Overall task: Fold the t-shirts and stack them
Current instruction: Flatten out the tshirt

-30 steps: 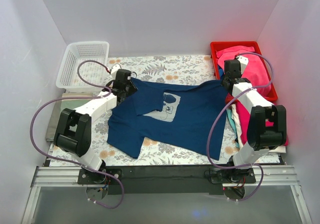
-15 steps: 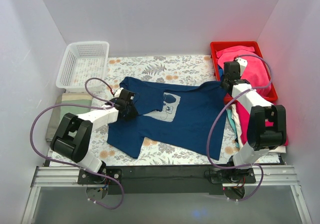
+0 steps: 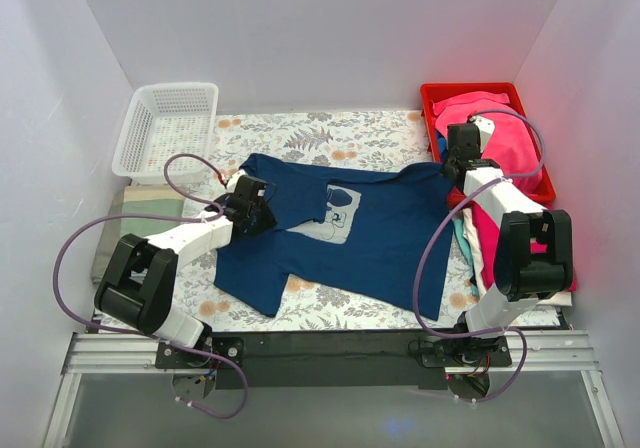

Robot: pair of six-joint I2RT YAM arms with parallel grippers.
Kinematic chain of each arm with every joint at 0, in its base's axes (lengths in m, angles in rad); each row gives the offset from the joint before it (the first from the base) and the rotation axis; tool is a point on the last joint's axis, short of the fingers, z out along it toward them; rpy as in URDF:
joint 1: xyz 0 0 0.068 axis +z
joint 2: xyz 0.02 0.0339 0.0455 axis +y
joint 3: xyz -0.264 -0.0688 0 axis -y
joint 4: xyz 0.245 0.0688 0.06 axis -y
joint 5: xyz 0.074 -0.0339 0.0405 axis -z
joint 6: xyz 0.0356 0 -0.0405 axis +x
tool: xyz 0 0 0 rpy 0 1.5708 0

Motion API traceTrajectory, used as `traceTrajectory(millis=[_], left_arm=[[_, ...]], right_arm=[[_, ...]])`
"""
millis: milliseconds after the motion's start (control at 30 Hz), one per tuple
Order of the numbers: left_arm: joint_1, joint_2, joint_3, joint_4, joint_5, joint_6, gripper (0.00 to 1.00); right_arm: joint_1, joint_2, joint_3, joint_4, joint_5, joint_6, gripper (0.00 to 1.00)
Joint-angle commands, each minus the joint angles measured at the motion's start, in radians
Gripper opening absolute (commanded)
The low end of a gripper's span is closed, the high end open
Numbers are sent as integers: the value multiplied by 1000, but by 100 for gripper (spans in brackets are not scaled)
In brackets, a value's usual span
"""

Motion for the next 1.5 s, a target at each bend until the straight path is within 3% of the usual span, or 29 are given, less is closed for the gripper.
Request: traceTrajectory(millis=[0,233,633,1133,1400,1467], left_arm=[[-4,12,50,-4,12,7,33],[-7,62,36,13,4,-8,39],[-7,96,53,43,32,-8,37],[-18,102,76,43,35,-7,24],[-22,151,79,45,23,-7,28],[-22,156,81,45,20,-7,24]], right_arm=[[-3,-24,-13,13,11,9,1],[-5,-37,-15,11,13,8,1],[-3,-39,-20,7,15,11,1],[-3,-42,-26,-1,28,9,1],[-2,-44,-26,-3,33,11,1],[-3,-44,-26,-3,28,11,1]])
